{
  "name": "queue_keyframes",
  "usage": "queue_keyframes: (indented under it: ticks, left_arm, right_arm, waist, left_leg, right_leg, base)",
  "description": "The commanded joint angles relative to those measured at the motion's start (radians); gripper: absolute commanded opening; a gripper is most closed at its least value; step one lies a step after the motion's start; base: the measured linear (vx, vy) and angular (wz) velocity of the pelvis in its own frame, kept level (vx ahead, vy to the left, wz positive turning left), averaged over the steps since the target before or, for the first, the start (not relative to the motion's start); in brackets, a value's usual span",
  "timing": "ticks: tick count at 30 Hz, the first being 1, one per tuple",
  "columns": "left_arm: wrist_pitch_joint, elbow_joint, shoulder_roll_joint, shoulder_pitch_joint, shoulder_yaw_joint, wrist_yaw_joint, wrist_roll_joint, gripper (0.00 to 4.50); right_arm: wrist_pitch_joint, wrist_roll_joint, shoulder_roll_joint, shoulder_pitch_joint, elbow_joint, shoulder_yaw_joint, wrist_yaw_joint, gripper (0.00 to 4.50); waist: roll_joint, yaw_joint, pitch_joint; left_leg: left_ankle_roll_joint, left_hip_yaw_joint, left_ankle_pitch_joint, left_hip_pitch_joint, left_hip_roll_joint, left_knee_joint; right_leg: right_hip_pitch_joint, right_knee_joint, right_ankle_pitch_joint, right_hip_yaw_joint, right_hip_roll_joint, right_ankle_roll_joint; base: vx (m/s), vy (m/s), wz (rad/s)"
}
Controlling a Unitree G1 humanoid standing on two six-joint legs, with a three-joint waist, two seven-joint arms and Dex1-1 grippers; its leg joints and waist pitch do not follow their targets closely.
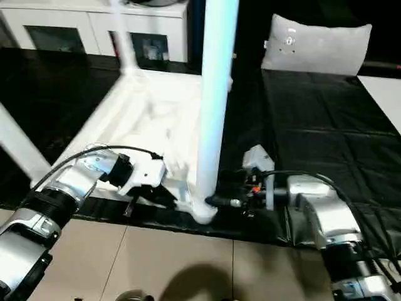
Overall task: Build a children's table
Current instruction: Rotate leg to tighten
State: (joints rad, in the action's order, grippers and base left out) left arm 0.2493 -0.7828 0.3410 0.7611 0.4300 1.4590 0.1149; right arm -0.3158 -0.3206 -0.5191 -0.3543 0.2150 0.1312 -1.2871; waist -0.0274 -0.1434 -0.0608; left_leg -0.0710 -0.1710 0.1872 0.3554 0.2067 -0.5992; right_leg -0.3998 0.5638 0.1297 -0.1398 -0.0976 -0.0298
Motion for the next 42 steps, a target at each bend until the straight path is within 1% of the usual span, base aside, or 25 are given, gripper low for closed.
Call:
queue_keyframes:
  ticks: [1,3,7,9,14,22,23,24,26,27,28,29,30,31,32,33,34,35,36,37,38,39,40,41,42]
  left_arm:
    - [0.02,0.031,-0.017,-0.009,0.056,0.057,0.021,0.0]
    - [0.02,0.032,-0.017,-0.009,0.056,0.059,0.021,0.0]
    - [0.026,0.033,-0.01,-0.01,0.058,0.068,0.021,0.0]
    - [0.026,0.032,-0.006,-0.011,0.058,0.069,0.021,0.0]
    - [0.022,0.031,-0.003,-0.012,0.054,0.067,0.021,0.0]
    - [-0.001,0.016,-0.003,-0.013,0.042,0.037,0.026,0.0]
    - [-0.081,0.003,-0.031,-0.003,0.009,-0.052,0.022,0.0]
    - [-0.102,0.0,-0.04,0.0,-0.001,-0.077,0.02,0.0]
    - [-0.163,-0.004,-0.069,0.009,-0.029,-0.161,0.015,0.0]
    - [-0.201,-0.001,-0.083,0.011,-0.041,-0.197,0.013,0.0]
    - [-0.226,-0.002,-0.098,0.016,-0.053,-0.243,0.014,0.0]
    - [-0.289,-0.008,-0.137,0.029,-0.082,-0.333,0.006,0.0]
    - [-0.299,-0.009,-0.144,0.031,-0.086,-0.345,0.004,0.0]
    - [-0.308,-0.009,-0.15,0.033,-0.09,-0.356,0.002,0.0]
    - [-0.315,-0.01,-0.156,0.035,-0.094,-0.369,0.001,0.0]
    - [-0.341,-0.017,-0.179,0.046,-0.108,-0.428,0.006,0.0]
    - [-0.36,-0.023,-0.198,0.055,-0.121,-0.48,0.009,0.0]
    - [-0.36,-0.023,-0.198,0.055,-0.121,-0.48,0.009,0.0]
    - [-0.372,-0.031,-0.213,0.064,-0.133,-0.527,0.013,0.0]
    - [-0.386,-0.039,-0.238,0.077,-0.15,-0.598,0.019,0.0]
    - [-0.394,-0.044,-0.252,0.083,-0.16,-0.64,0.023,0.0]
    - [-0.402,-0.047,-0.265,0.088,-0.17,-0.669,0.021,0.0]
    - [-0.41,-0.047,-0.28,0.093,-0.179,-0.696,0.021,0.0]
    - [-0.411,-0.047,-0.282,0.093,-0.18,-0.702,0.022,0.0]
    - [-0.413,-0.048,-0.286,0.095,-0.181,-0.71,0.023,0.0]
  right_arm:
    - [-0.017,-0.017,0.001,-0.019,0.001,0.01,-0.02,3.29]
    - [-0.018,-0.017,0.001,-0.02,0.001,0.011,-0.021,2.97]
    - [-0.013,-0.013,0.009,-0.028,0.017,0.02,-0.019,2.83]
    - [-0.017,-0.015,0.019,-0.034,0.022,0.019,-0.019,2.56]
    - [-0.041,-0.037,0.031,-0.031,0.01,0.017,-0.027,2.08]
    - [-0.088,-0.073,0.049,-0.004,-0.035,0.005,-0.011,1.98]
    - [-0.092,-0.041,0.082,0.01,-0.055,-0.002,0.095,1.98]
    - [-0.092,-0.028,0.091,0.012,-0.057,-0.002,0.127,1.98]
    - [-0.11,0.04,0.128,0.001,-0.038,-0.004,0.272,1.98]
    - [-0.117,0.063,0.16,-0.009,-0.025,-0.019,0.355,1.97]
    - [-0.13,0.073,0.19,-0.018,-0.016,-0.035,0.424,1.96]
    - [-0.14,0.113,0.246,-0.035,0.004,-0.056,0.561,1.95]
    - [-0.141,0.121,0.254,-0.038,0.008,-0.059,0.583,1.94]
    - [-0.142,0.129,0.262,-0.041,0.012,-0.061,0.606,1.93]
    - [-0.145,0.137,0.271,-0.045,0.016,-0.066,0.632,1.93]
    - [-0.15,0.155,0.304,-0.06,0.03,-0.087,0.723,1.93]
    - [-0.147,0.164,0.33,-0.071,0.041,-0.101,0.787,1.93]
    - [-0.147,0.164,0.33,-0.071,0.041,-0.101,0.787,1.92]
    - [-0.15,0.173,0.353,-0.08,0.049,-0.114,0.843,1.92]
    - [-0.144,0.178,0.387,-0.093,0.06,-0.128,0.899,1.92]
    - [-0.14,0.18,0.407,-0.1,0.065,-0.135,0.927,1.92]
    - [-0.132,0.189,0.418,-0.104,0.067,-0.133,0.942,1.92]
    - [-0.106,0.201,0.433,-0.109,0.072,-0.133,0.96,2.26]
    - [-0.1,0.204,0.437,-0.11,0.072,-0.133,0.966,2.47]
    - [-0.091,0.209,0.442,-0.111,0.074,-0.134,0.977,2.61]
  waist:
    - [0.016,0.008,0.078]
    - [0.016,0.008,0.079]
    - [0.015,0.008,0.081]
    - [0.015,0.007,0.082]
    - [0.016,0.01,0.079]
    - [0.013,0.009,0.08]
    - [0.012,0.009,0.079]
    - [0.013,0.011,0.076]
    - [0.012,0.018,0.072]
    - [0.013,0.03,0.067]
    - [0.013,0.03,0.067]
    - [0.014,0.051,0.064]
    - [0.01,0.06,0.063]
    - [0.012,0.081,0.062]
    - [-0.005,0.1,0.064]
    - [-0.008,0.111,0.064]
    - [-0.025,0.124,0.063]
    - [-0.028,0.127,0.061]
    - [-0.02,0.127,0.053]
    - [0.012,0.131,0.047]
    - [0.034,0.138,0.039]
    - [0.044,0.151,0.038]
    - [0.011,0.156,0.055]
    - [-0.02,0.155,0.062]
    - [-0.041,0.137,0.065]
  left_leg:
    - [0.055,0.001,0.22,-0.01,0.031,0.072]
    - [0.054,0.002,0.21,-0.01,0.031,0.073]
    - [0.057,0.002,0.196,-0.008,0.031,0.072]
    - [0.057,0.002,0.191,-0.007,0.031,0.071]
    - [0.055,0.002,0.205,-0.007,0.029,0.072]
    - [0.049,0.002,0.202,-0.008,0.029,0.073]
    - [0.048,0.002,0.205,-0.009,0.029,0.073]
    - [0.039,0.002,0.214,-0.013,0.028,0.073]
    - [0.024,0.002,0.238,-0.012,0.021,0.073]
    - [0.007,0.005,0.269,-0.018,0.012,0.07]
    - [0.007,0.005,0.269,-0.018,0.012,0.07]
    - [-0.001,0.005,0.295,-0.021,0.002,0.061]
    - [-0.005,0.008,0.31,-0.023,0.002,0.058]
    - [-0.001,0.014,0.34,-0.013,0.002,0.055]
    - [0.01,0.025,0.389,-0.014,0.018,0.063]
    - [0.015,0.032,0.415,-0.006,0.029,0.072]
    - [0.019,0.055,0.522,-0.002,0.07,0.104]
    - [0.013,0.066,0.582,0.006,0.094,0.127]
    - [-0.006,0.07,0.682,-0.004,0.106,0.155]
    - [-0.028,0.033,0.664,-0.051,0.031,0.101]
    - [-0.02,0.009,0.557,-0.087,-0.026,0.034]
    - [0.017,-0.012,0.384,-0.091,-0.067,-0.051]
    - [0.042,0.002,0.346,-0.035,-0.031,-0.01]
    - [0.042,0.022,0.367,-0.03,0.007,0.013]
    - [0.05,0.102,0.487,0.052,0.136,0.123]
  right_leg:
    - [0.055,-0.07,0.438,0.055,-0.068,-0.121]
    - [0.054,-0.069,0.434,0.055,-0.066,-0.115]
    - [0.054,-0.066,0.41,0.057,-0.064,-0.12]
    - [0.055,-0.064,0.402,0.057,-0.064,-0.123]
    - [0.054,-0.069,0.434,0.055,-0.064,-0.113]
    - [0.053,-0.071,0.444,0.056,-0.063,-0.101]
    - [0.053,-0.071,0.447,0.056,-0.062,-0.101]
    - [0.048,-0.074,0.462,0.055,-0.062,-0.099]
    - [0.05,-0.083,0.526,0.05,-0.061,-0.076]
    - [0.044,-0.098,0.611,0.037,-0.059,-0.039]
    - [0.044,-0.098,0.611,0.037,-0.059,-0.039]
    - [0.04,-0.117,0.677,0.02,-0.055,0.001]
    - [0.04,-0.122,0.691,0.01,-0.055,0.011]
    - [0.051,-0.136,0.705,-0.015,-0.049,0.052]
    - [0.064,-0.143,0.672,-0.03,-0.053,0.064]
    - [0.076,-0.139,0.639,-0.033,-0.051,0.067]
    - [0.095,-0.095,0.524,-0.022,-0.051,0.036]
    - [0.106,-0.05,0.44,0.0,-0.051,0.012]
    - [0.096,0.0,0.32,0.039,-0.05,-0.031]
    - [0.04,-0.094,0.556,0.029,-0.049,-0.023]
    - [-0.01,-0.163,0.767,-0.012,-0.049,0.024]
    - [-0.022,-0.217,0.985,-0.07,-0.065,0.12]
    - [0.054,-0.209,0.887,-0.108,-0.066,0.18]
    - [0.086,-0.19,0.78,-0.113,-0.069,0.168]
    - [0.152,0.059,0.417,0.003,-0.074,0.09]
  base:
    - [0.0,0.0,0.0]
    - [0.0,0.0,0.0]
    - [0.0,0.0,0.0]
    - [0.0,0.0,0.0]
    - [0.0,0.0,0.0]
    - [0.0,0.0,0.0]
    - [0.0,0.0,0.0]
    - [0.0,0.0,0.0]
    - [0.0,0.0,0.0]
    - [0.0,0.0,0.0]
    - [0.0,0.0,0.0]
    - [0.0,0.0,0.0]
    - [-0.057,0.016,-0.09]
    - [-0.057,0.016,-0.09]
    - [0.0,0.0,0.0]
    - [0.0,0.0,0.0]
    - [0.0,0.0,0.0]
    - [0.0,0.0,0.0]
    - [0.0,0.0,0.0]
    - [0.0,0.0,0.0]
    - [0.0,0.0,0.0]
    - [0.0,0.0,0.0]
    - [0.0,0.0,0.0]
    - [0.079,0.034,-0.27]
    - [0.07,0.031,-0.14]
